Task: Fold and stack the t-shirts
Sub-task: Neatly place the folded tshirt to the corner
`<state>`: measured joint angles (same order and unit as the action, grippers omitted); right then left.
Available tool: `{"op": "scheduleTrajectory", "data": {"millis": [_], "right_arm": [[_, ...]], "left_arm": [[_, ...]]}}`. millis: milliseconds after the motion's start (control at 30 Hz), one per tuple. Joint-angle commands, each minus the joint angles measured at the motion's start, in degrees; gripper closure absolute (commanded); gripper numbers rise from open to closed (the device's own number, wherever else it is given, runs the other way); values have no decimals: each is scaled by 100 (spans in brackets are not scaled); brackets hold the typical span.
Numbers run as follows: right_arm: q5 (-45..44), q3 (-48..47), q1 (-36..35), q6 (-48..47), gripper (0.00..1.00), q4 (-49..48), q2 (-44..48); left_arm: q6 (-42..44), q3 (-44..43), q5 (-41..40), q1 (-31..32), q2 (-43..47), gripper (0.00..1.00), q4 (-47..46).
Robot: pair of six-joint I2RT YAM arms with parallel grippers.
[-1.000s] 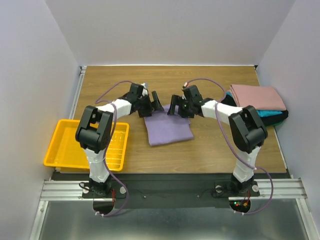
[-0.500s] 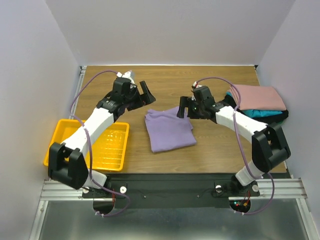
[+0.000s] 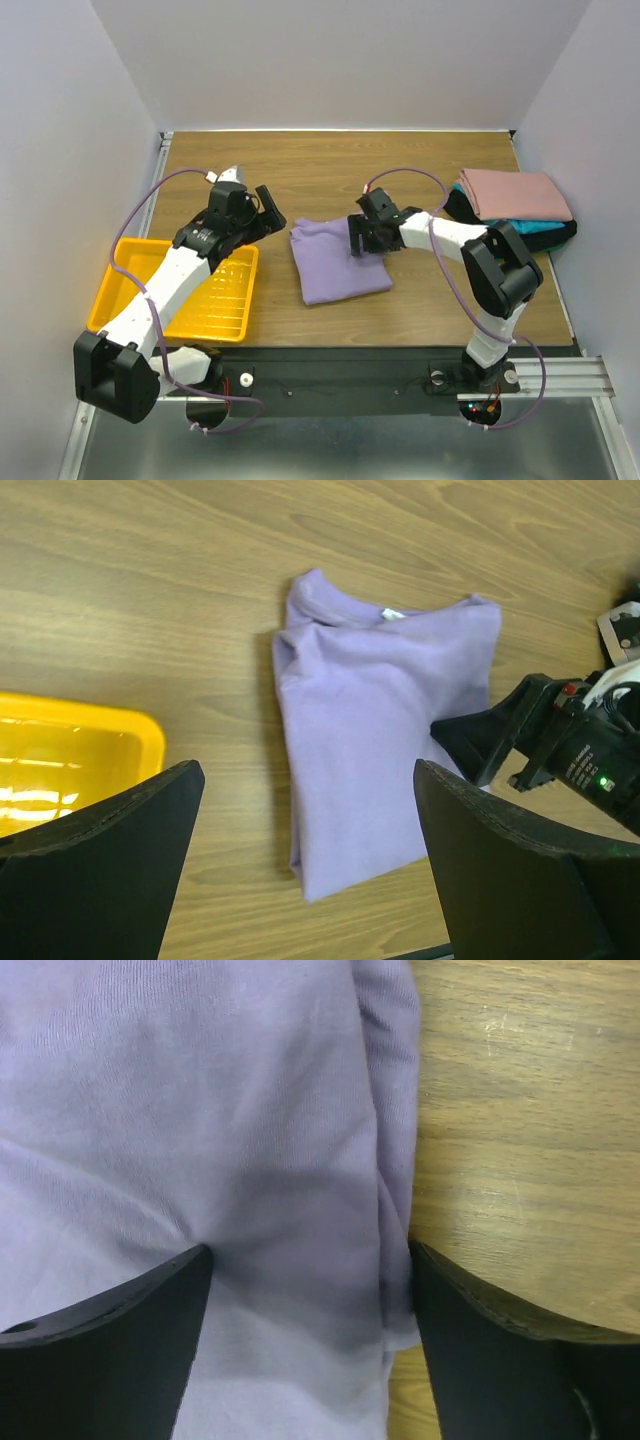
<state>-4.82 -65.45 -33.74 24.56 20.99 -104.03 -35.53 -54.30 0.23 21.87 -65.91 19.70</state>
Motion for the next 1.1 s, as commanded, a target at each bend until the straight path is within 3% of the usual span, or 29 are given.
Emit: {"op": "scheduleTrajectory", "data": {"millis": [0,67,100,133,267,300,333,533,667,1067], "right_arm": [[-317,-47,-378,268,30,282,-442],[-309,-56,-432,383,43,291,-557],[-379,-73,-467,435,60,291,-627],[-466,-99,-467,436,69,291,-654],[-1177,-292,-485,200,85,353,-593],[-1388,-345,-476,7,99,422,-479],[-2008,-467,-467,-73,100,501,-426],[-3628,-1101,76,-1213,100,1354,-206],[-3947,-1338,577,-2207,100,1530,22],[-4528,-2577,2063,-3931,100,1592,295]], "left_arm": [[-59,148,-287,-121,254,2,121],[-59,148,-313,-156,254,2,148],[-59,157,-322,-183,237,2,174],[-59,166,-322,-209,228,2,174],[-16,192,-339,-271,193,2,183],[19,166,-348,-288,175,2,200],[46,157,-357,-314,166,2,227],[116,245,-498,-411,166,2,17],[152,227,-462,-499,113,2,-19],[310,78,-515,-903,-18,2,-37]]}}
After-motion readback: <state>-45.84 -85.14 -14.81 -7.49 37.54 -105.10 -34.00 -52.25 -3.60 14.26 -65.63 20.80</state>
